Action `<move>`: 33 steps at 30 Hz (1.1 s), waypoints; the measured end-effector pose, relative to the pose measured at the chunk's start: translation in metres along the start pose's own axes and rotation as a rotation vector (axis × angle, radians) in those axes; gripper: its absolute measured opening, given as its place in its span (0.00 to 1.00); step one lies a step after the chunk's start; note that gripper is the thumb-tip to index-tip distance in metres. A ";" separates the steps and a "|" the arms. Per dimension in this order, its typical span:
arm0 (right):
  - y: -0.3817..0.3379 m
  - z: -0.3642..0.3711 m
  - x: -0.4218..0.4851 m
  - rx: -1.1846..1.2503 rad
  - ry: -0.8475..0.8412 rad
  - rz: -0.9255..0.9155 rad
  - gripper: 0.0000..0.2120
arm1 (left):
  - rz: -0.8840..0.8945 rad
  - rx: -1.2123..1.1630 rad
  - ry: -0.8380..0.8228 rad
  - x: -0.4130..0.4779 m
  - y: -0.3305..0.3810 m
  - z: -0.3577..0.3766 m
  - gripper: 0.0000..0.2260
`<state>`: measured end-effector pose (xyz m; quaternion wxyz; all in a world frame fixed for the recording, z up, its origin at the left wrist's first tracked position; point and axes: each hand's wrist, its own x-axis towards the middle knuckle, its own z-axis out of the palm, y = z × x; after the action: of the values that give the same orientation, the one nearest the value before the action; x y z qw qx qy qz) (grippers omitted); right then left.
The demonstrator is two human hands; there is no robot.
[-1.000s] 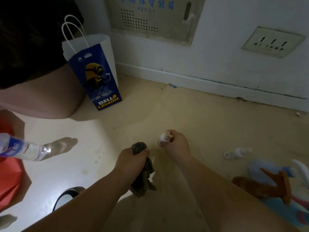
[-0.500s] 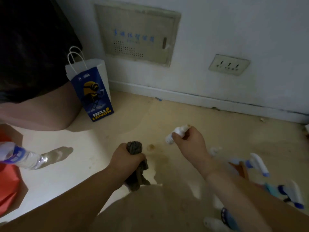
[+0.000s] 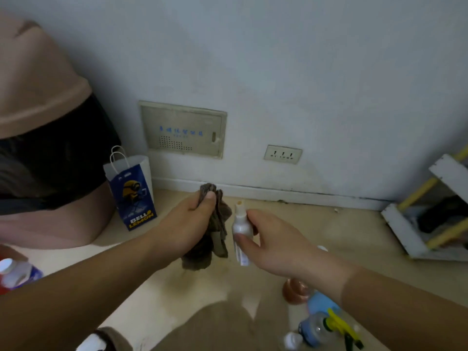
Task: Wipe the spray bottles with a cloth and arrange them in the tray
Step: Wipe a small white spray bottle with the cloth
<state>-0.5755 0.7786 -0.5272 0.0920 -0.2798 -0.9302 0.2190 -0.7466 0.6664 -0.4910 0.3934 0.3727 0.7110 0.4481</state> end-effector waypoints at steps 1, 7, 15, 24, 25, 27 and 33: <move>-0.008 -0.008 -0.009 -0.006 -0.021 0.008 0.10 | 0.032 -0.027 -0.024 -0.009 0.010 -0.002 0.16; -0.043 -0.041 -0.045 -0.015 -0.068 0.003 0.11 | 0.130 -0.050 -0.270 -0.047 0.036 0.021 0.30; -0.019 -0.024 -0.055 -0.153 -0.052 -0.074 0.08 | 0.160 0.085 -0.148 -0.022 0.000 0.050 0.19; 0.007 -0.009 -0.033 -0.112 -0.028 -0.172 0.05 | 0.178 -0.141 0.068 0.000 -0.010 0.063 0.20; 0.012 -0.009 -0.033 -0.105 -0.037 -0.170 0.04 | 0.150 -0.167 0.058 0.002 -0.010 0.064 0.20; 0.021 -0.010 -0.034 -0.061 -0.039 -0.163 0.04 | 0.089 -0.199 0.028 0.006 -0.010 0.066 0.20; 0.038 -0.013 -0.031 0.054 -0.148 -0.090 0.08 | -0.341 -0.545 -0.049 0.021 -0.013 0.063 0.21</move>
<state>-0.5271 0.7944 -0.5347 0.0402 -0.2185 -0.9398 0.2596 -0.7014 0.7023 -0.5258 0.5652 0.1399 0.6073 0.5406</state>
